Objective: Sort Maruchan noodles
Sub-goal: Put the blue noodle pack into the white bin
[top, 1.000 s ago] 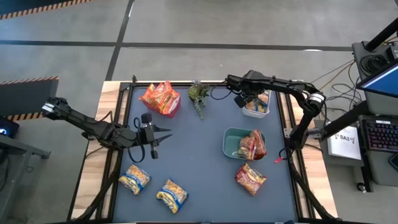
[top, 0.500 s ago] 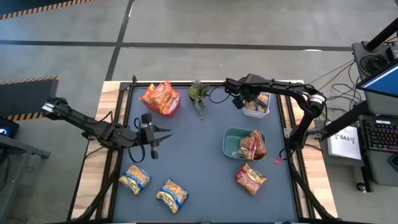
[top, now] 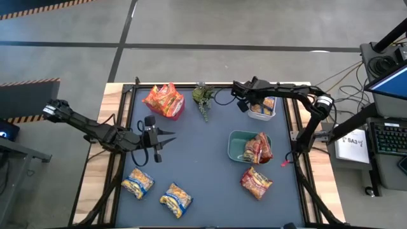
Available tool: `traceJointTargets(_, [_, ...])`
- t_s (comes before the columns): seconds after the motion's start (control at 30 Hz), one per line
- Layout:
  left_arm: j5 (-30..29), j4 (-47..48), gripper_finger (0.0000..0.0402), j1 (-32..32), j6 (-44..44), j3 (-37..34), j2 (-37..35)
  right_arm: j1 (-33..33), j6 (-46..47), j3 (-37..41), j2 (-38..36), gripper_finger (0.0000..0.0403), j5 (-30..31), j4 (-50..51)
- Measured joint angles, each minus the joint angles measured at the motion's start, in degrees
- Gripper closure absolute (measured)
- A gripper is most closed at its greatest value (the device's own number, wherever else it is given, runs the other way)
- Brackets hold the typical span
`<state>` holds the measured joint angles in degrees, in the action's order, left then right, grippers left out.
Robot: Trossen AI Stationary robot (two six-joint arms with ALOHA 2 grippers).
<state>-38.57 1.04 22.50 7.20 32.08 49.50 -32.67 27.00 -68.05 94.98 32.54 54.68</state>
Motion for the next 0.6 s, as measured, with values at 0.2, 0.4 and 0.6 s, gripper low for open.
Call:
traceJointTargets(0.2, [0.0,0.0,0.0333,0.0,0.0,0.0,0.0,0.1,-1.4,1.9,0.0,0.0394,-1.2,-2.3])
traceJointTargets(0.4, [0.0,-0.1,0.0333,0.0,-0.2,0.0,0.0,0.1,-2.3,3.2,0.0,0.0394,-1.3,-4.9])
traceJointTargets(0.6, [0.0,-0.1,0.0333,0.0,-0.3,0.0,0.0,0.5,-2.2,1.4,-1.2,0.0394,-1.1,-1.3])
